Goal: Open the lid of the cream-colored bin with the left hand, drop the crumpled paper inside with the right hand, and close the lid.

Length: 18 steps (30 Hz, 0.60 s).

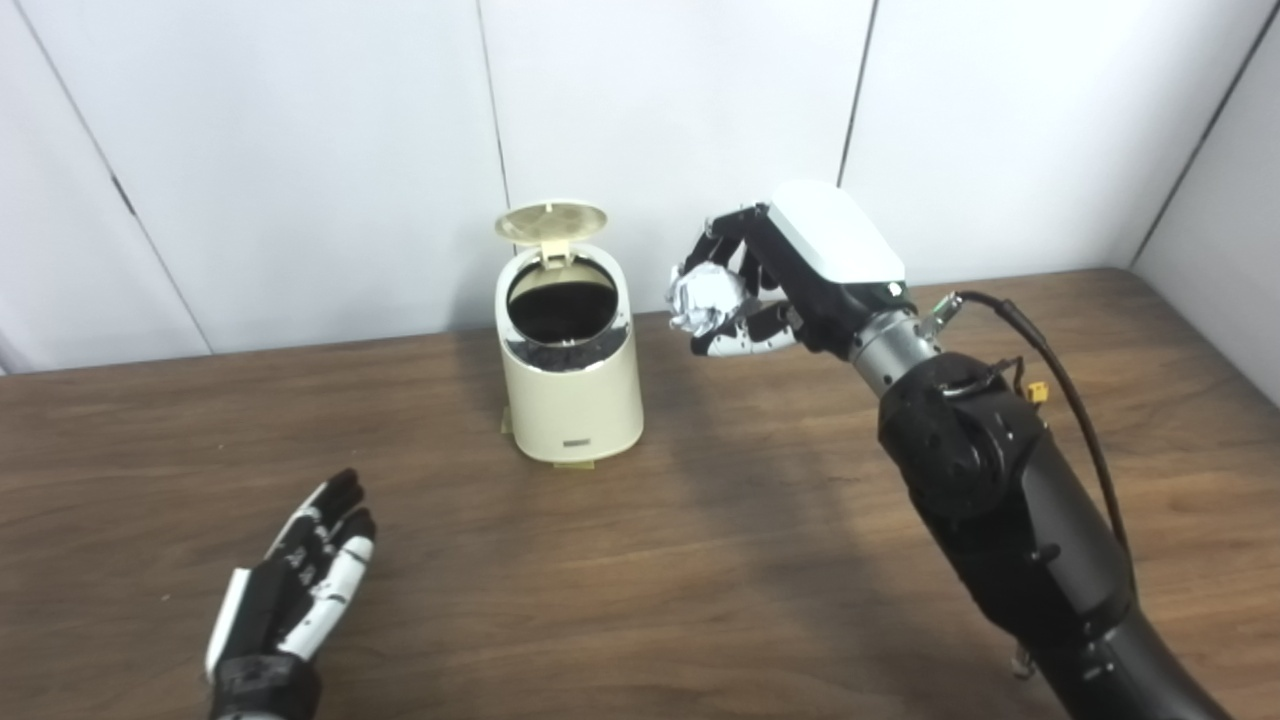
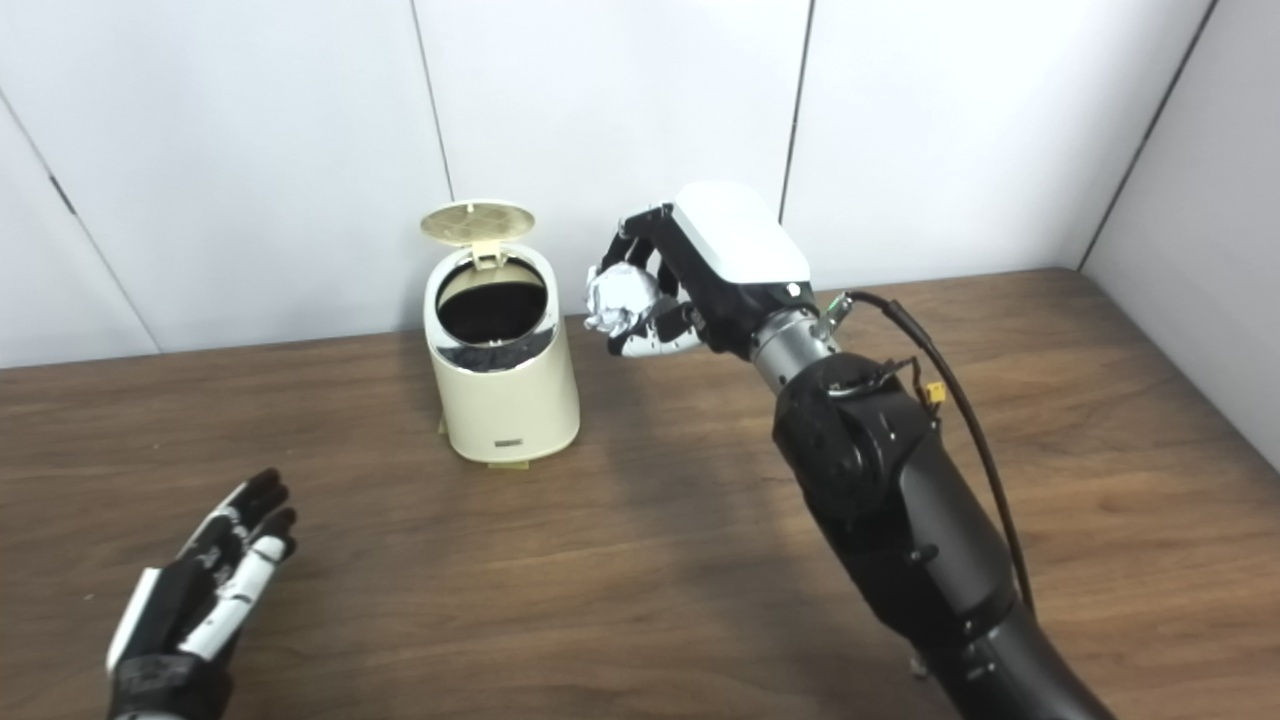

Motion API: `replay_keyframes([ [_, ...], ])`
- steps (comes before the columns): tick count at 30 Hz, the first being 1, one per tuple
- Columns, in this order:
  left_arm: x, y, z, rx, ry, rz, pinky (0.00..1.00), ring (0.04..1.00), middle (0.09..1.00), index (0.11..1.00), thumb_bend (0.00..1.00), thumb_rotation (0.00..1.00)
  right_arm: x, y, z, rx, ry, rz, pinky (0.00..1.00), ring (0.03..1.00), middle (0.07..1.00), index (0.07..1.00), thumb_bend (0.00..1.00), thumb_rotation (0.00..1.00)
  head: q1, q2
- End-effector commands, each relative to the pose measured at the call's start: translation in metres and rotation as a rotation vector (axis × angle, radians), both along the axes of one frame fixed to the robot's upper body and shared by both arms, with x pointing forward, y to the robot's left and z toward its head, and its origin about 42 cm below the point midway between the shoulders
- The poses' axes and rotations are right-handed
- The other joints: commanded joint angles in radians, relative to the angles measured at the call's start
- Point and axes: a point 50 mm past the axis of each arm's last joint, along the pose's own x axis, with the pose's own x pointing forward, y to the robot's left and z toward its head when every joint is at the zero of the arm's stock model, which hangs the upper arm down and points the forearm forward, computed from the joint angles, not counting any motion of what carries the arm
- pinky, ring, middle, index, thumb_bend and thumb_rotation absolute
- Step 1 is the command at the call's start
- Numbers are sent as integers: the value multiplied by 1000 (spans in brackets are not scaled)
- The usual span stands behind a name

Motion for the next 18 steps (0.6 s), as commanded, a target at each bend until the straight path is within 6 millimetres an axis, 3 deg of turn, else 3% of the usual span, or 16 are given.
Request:
replay_keyframes([
  [1, -2, -10, 2, -23, -58, 1, 915, 913, 920, 924, 347, 361, 2, 12, 24, 6, -102, 48, 344, 384, 516, 492, 498, 0, 9, 0],
  [3, -1, -12, -1, -18, -60, -1, 907, 910, 916, 920, 361, 364, 6, 20, 24, 16, -96, 55, 344, 383, 511, 495, 498, 0, 25, -4],
  [7, 0, -14, -5, -16, -62, -2, 888, 900, 904, 908, 394, 360, 14, 31, 22, 29, -93, 69, 543, 403, 507, 486, 517, 0, 53, -12],
  [10, 0, -17, -6, -18, -65, -3, 868, 898, 903, 901, 414, 362, 18, 39, 21, 60, -82, 78, 481, 389, 508, 497, 517, 0, 64, -15],
  [11, 0, -18, -6, -17, -65, -4, 868, 897, 905, 904, 411, 361, 19, 41, 21, 69, -80, 84, 396, 393, 512, 500, 506, 0, 66, -16],
  [13, 0, -20, -7, -19, -65, -4, 867, 896, 908, 909, 405, 360, 22, 45, 19, 79, -81, 90, 320, 400, 519, 505, 497, 0, 73, -19],
  [18, 1, -22, -9, -26, -63, -6, 867, 897, 911, 913, 401, 328, 30, 55, 15, 88, -95, 80, 284, 398, 535, 511, 491, 0, 84, -25],
])
